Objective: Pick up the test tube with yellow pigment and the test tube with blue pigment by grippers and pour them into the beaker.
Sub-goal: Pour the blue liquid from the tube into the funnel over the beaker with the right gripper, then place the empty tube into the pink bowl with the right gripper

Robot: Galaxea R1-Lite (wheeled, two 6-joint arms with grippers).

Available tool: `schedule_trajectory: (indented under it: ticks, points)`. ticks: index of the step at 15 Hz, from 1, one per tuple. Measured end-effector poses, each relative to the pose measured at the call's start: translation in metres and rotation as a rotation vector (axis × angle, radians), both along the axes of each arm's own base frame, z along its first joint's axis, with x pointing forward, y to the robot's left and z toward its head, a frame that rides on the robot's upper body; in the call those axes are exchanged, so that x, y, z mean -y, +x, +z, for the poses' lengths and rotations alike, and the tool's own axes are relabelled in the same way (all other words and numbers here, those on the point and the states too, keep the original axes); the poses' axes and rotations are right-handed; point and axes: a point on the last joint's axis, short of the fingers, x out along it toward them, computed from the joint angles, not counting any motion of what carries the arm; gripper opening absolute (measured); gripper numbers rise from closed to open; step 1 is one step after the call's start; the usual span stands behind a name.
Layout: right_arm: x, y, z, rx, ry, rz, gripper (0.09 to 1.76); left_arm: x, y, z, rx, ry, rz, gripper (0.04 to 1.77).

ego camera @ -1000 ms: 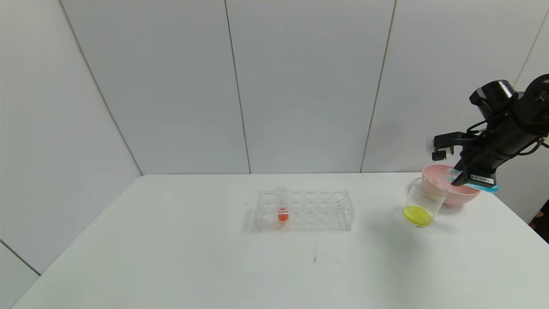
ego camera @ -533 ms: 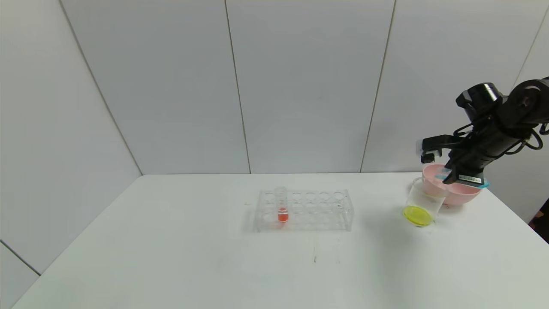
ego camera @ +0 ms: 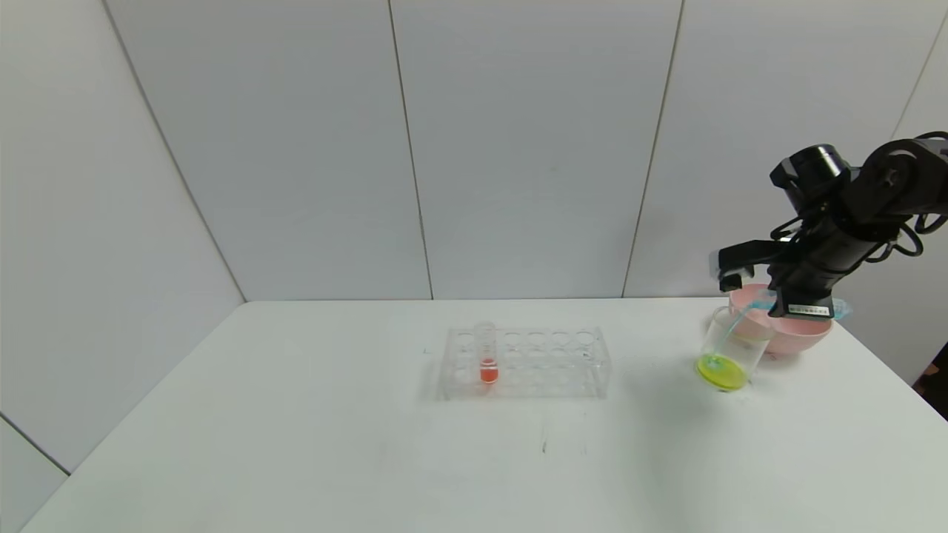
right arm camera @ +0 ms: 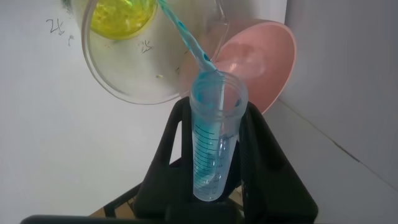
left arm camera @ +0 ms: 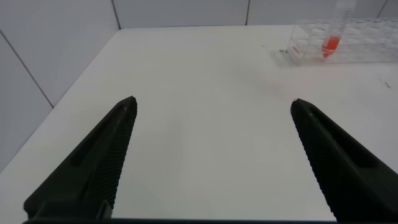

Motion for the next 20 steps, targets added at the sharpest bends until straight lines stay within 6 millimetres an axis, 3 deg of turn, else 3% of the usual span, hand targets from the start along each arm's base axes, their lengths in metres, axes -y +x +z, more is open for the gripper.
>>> schedule_trajectory:
  ticks: [20]
  points:
    - [-0.023, -0.006, 0.009, 0.001, -0.301, 0.01, 0.49, 0.0, 0.0, 0.0, 0.0, 0.0, 0.0, 1.76]
